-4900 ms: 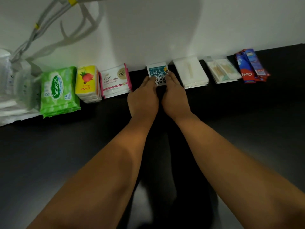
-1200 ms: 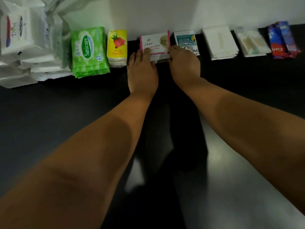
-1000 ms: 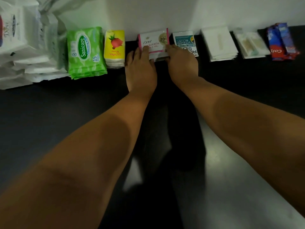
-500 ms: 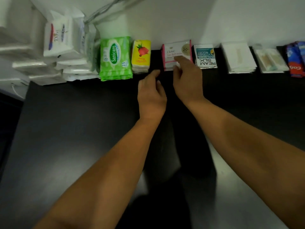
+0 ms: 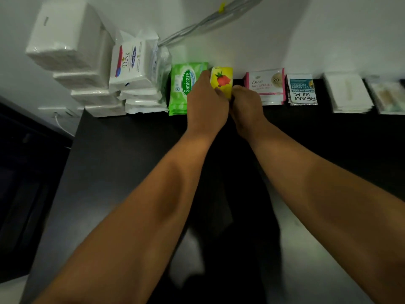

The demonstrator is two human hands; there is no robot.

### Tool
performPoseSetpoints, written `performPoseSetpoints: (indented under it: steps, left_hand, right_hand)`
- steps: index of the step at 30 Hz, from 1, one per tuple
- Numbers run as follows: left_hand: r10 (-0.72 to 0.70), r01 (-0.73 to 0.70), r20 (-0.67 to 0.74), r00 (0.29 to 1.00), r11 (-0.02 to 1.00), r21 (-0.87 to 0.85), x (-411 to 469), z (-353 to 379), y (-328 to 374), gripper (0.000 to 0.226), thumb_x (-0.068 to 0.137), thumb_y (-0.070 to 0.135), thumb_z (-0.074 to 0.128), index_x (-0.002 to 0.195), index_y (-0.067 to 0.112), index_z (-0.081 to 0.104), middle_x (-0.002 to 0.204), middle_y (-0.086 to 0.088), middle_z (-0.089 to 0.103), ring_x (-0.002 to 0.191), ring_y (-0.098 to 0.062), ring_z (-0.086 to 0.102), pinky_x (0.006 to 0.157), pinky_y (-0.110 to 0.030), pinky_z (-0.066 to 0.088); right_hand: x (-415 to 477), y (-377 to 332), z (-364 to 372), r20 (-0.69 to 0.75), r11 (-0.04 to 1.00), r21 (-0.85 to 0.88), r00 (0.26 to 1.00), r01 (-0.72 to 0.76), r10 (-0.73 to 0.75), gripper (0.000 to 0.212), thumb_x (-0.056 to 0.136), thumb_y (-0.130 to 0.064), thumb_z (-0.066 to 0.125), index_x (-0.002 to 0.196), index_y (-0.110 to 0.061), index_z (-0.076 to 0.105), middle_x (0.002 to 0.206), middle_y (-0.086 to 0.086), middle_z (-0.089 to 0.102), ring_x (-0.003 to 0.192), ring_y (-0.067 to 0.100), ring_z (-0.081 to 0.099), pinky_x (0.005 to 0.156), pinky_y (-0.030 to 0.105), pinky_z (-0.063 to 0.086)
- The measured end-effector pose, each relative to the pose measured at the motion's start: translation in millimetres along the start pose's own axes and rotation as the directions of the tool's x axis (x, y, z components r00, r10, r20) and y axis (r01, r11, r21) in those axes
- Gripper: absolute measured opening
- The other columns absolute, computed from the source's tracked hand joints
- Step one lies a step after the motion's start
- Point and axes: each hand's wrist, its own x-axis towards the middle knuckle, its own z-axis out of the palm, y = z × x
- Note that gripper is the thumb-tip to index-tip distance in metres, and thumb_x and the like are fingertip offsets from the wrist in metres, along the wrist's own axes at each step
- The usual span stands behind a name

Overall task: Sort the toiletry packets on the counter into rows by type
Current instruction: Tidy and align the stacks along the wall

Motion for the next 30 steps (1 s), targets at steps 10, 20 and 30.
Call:
performPoseSetpoints:
  steps: [10, 20, 30]
  left_hand:
    - [-0.164, 0.096, 0.235, 0.958, 0.956, 0.277, 47.7, 15.1, 24.3, 0.029, 0.090, 0.012, 0.053, 0.114, -0.002, 0.060, 0.123, -0.021, 0.063, 0.115, -0.037, 0.058, 0.079, -0.029, 0.037]
    - [-0.251, 0.131, 0.310, 0.917, 0.924, 0.359, 59.0, 30.1, 26.3, 0.027, 0.097, 0.012, 0.052, 0.111, -0.007, 0.064, 0.118, -0.023, 0.065, 0.114, -0.036, 0.061, 0.093, -0.037, 0.048]
    - [-0.160, -0.009, 0.273, 0.949, 0.849, 0.528, 51.0, 40.2, 25.8, 0.027, 0.097, 0.009, 0.053, 0.120, -0.002, 0.060, 0.129, -0.019, 0.061, 0.122, -0.032, 0.058, 0.095, -0.033, 0.046]
  right_hand:
    - [20.5, -11.9, 5.6, 0.021, 0.962, 0.242, 0.991, -0.130, 0.129, 0.011, 0.092, -0.009, 0.054, 0.085, -0.008, 0.062, 0.079, 0.008, 0.064, 0.072, 0.021, 0.060, 0.072, 0.035, 0.050]
    - [26.4, -22.4, 5.9, -0.017, 0.908, 0.378, 0.980, -0.179, 0.200, 0.031, 0.101, -0.019, 0.044, 0.114, 0.002, 0.061, 0.106, 0.022, 0.069, 0.097, 0.035, 0.068, 0.084, 0.046, 0.058]
    - [24.5, -23.5, -4.4, 0.066, 0.859, 0.457, 0.972, -0.232, 0.227, 0.053, 0.106, -0.034, 0.036, 0.133, 0.008, 0.050, 0.130, 0.026, 0.059, 0.117, 0.039, 0.061, 0.102, 0.053, 0.048]
